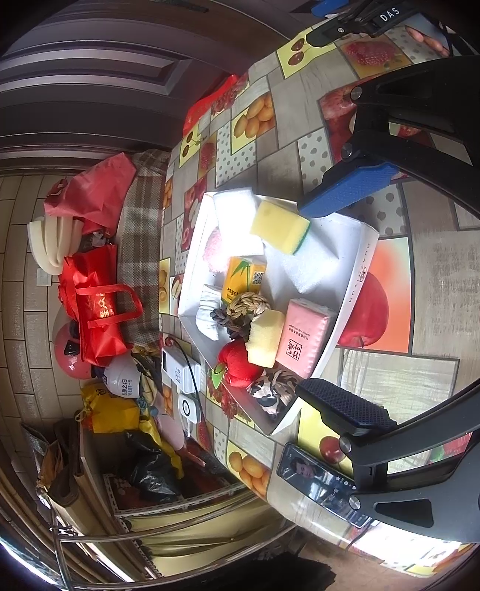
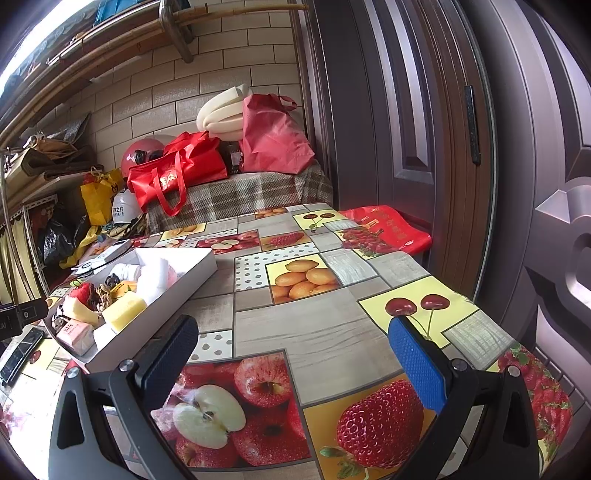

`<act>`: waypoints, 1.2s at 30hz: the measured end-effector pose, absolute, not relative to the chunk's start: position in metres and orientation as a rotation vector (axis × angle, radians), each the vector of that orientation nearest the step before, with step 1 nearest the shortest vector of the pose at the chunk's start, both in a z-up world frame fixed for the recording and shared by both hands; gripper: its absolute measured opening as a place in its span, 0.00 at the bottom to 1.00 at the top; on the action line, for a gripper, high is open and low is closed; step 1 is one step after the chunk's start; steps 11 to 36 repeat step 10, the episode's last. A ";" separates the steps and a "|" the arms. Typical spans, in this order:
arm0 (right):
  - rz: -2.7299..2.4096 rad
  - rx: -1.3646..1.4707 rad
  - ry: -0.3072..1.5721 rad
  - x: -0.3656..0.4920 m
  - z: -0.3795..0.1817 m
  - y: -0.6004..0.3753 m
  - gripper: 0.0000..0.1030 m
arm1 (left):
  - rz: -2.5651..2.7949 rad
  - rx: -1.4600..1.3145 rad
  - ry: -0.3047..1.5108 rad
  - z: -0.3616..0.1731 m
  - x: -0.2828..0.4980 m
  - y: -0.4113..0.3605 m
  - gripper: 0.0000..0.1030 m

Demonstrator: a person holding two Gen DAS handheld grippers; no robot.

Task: Organize soft objects

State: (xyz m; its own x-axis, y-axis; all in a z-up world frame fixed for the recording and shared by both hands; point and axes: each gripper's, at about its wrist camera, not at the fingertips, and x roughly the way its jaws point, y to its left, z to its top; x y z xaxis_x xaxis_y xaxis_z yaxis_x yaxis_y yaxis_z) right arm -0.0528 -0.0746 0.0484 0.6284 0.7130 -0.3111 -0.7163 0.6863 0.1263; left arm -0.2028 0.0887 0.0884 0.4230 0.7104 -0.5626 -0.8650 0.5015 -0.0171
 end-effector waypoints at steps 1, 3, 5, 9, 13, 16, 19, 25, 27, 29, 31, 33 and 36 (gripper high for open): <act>0.819 -0.010 0.352 -0.052 0.049 -0.075 1.00 | 1.008 -0.327 0.532 0.089 -0.203 0.089 0.87; 0.819 -0.010 0.352 -0.052 0.049 -0.075 1.00 | 1.007 -0.329 0.533 0.088 -0.202 0.089 0.87; 0.819 -0.010 0.352 -0.052 0.049 -0.075 1.00 | 1.003 -0.331 0.533 0.087 -0.202 0.089 0.87; 0.819 -0.010 0.353 -0.052 0.049 -0.075 1.00 | 0.993 -0.333 0.532 0.085 -0.202 0.089 0.87; 0.819 -0.010 0.353 -0.052 0.049 -0.075 1.00 | 0.992 -0.334 0.533 0.085 -0.203 0.090 0.87; 0.819 -0.010 0.353 -0.052 0.049 -0.075 1.00 | 0.992 -0.334 0.533 0.085 -0.203 0.090 0.87; 0.819 -0.010 0.353 -0.052 0.049 -0.075 1.00 | 0.992 -0.334 0.533 0.085 -0.203 0.090 0.87; 0.819 -0.010 0.353 -0.052 0.049 -0.075 1.00 | 0.992 -0.334 0.533 0.085 -0.203 0.090 0.87; 0.819 -0.010 0.353 -0.052 0.049 -0.075 1.00 | 0.992 -0.334 0.533 0.085 -0.203 0.090 0.87; 0.819 -0.010 0.353 -0.052 0.049 -0.075 1.00 | 0.992 -0.334 0.533 0.085 -0.203 0.090 0.87; 0.819 -0.010 0.353 -0.052 0.049 -0.075 1.00 | 0.992 -0.334 0.533 0.085 -0.203 0.090 0.87; 0.819 -0.010 0.353 -0.052 0.049 -0.075 1.00 | 0.992 -0.334 0.533 0.085 -0.203 0.090 0.87; 0.819 -0.010 0.353 -0.052 0.049 -0.075 1.00 | 0.992 -0.334 0.533 0.085 -0.203 0.090 0.87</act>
